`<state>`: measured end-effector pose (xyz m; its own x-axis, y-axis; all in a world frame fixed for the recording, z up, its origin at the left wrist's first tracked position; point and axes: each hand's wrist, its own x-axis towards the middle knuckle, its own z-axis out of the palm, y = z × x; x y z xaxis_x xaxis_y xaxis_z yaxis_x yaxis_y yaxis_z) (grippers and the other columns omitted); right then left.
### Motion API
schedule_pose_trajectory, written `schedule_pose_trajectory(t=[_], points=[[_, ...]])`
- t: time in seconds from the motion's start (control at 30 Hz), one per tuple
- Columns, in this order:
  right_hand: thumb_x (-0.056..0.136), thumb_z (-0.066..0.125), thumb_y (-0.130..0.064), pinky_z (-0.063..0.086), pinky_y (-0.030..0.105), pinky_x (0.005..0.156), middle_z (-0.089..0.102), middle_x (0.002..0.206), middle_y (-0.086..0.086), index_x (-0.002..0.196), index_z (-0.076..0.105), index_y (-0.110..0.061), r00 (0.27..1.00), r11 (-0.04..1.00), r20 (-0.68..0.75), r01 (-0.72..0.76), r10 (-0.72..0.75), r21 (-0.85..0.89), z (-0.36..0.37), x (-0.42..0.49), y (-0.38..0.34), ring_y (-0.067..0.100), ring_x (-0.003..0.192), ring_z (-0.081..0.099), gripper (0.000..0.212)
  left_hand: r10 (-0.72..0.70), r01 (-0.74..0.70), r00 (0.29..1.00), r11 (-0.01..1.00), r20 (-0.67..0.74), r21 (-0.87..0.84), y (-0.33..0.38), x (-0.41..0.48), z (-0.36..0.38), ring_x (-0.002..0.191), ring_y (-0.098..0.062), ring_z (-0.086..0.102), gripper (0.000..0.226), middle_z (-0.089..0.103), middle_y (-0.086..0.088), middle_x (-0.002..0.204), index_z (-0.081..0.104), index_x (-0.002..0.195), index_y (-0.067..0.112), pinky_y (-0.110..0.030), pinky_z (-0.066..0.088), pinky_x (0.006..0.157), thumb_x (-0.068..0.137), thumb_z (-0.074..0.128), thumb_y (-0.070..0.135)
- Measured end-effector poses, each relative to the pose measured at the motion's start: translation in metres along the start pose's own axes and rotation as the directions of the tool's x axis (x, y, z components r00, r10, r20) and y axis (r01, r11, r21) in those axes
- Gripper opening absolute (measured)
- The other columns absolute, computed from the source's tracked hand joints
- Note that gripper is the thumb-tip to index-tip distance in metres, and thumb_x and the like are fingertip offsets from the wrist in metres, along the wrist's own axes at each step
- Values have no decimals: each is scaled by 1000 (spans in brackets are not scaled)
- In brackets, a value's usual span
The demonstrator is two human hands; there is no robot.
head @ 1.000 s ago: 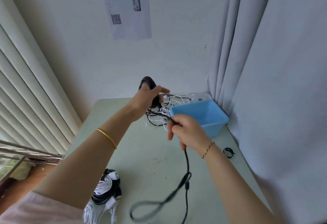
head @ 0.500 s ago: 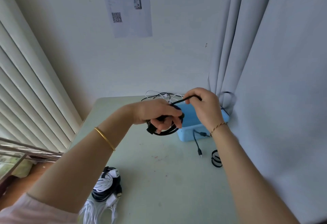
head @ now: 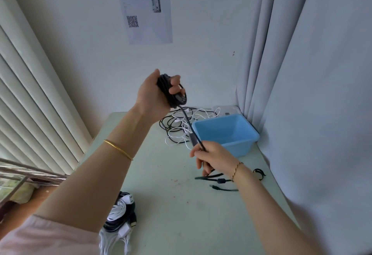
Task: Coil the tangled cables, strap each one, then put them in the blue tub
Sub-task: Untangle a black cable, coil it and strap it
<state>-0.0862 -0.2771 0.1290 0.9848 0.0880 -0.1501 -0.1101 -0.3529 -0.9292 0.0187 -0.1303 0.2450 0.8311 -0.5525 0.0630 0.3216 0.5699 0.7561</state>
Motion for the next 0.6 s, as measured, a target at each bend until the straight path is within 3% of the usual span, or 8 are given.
schedule_pose_trajectory(t=[0.1,0.2,0.27,0.33,0.43,0.5,0.57,0.6], points=[[95,47,-8,54,30,57,60,61,5,91,59,-6,991,999,133,18,-14,-32,1,-10,-12,12,40,52,12,107,-82,980,986,-169,144,-9,7,-9,46,-14,42,43,50,-3,64,44,80,8,-29,44,70,105,21,34],[94,49,-10,53,28,56,60,58,3,91,60,-4,982,989,172,93,-72,-115,-1,-16,-37,10,37,48,13,154,-49,953,929,-260,368,-24,10,-21,48,-17,44,44,53,-3,58,54,68,14,-31,40,65,103,32,30],[93,51,-12,55,31,55,59,56,2,86,61,-5,988,978,110,127,-110,-168,-5,-19,-49,9,36,46,14,206,8,952,718,-224,696,-31,8,-27,55,-21,44,54,53,-4,54,59,53,16,-29,34,59,100,33,27],[92,54,-17,54,37,57,57,53,-2,74,59,-12,992,957,-20,116,-126,-266,-15,-18,-54,11,38,47,19,193,53,967,494,-168,868,-34,1,-25,51,-17,44,49,52,-7,55,57,59,7,-22,33,50,98,34,25],[88,58,-22,53,40,68,55,57,-8,67,58,-22,948,876,-253,48,-191,-480,-33,-15,-55,15,59,53,21,103,85,988,235,-111,968,-37,-5,-20,47,-14,46,43,54,-8,57,56,65,3,-21,37,49,98,37,23],[87,59,-23,51,34,72,61,70,-10,78,65,-25,897,811,-357,4,-262,-586,-40,-17,-58,15,74,56,12,-17,106,994,73,-105,992,-42,-6,-21,52,-18,49,36,59,-8,63,51,70,8,-26,39,54,98,40,28],[89,58,-22,49,31,74,66,86,-8,90,69,-24,840,800,-450,-31,-304,-599,-45,-18,-60,14,85,59,11,-147,91,985,-15,-93,996,-45,-12,-19,54,-21,50,36,64,-13,69,47,73,8,-28,41,55,99,38,31],[89,58,-20,49,31,75,68,89,-6,93,70,-22,814,812,-485,-29,-319,-583,-49,-18,-60,15,87,60,12,-211,75,975,-3,-74,997,-45,-15,-17,55,-22,49,40,65,-14,70,48,73,6,-29,41,55,101,36,32]])
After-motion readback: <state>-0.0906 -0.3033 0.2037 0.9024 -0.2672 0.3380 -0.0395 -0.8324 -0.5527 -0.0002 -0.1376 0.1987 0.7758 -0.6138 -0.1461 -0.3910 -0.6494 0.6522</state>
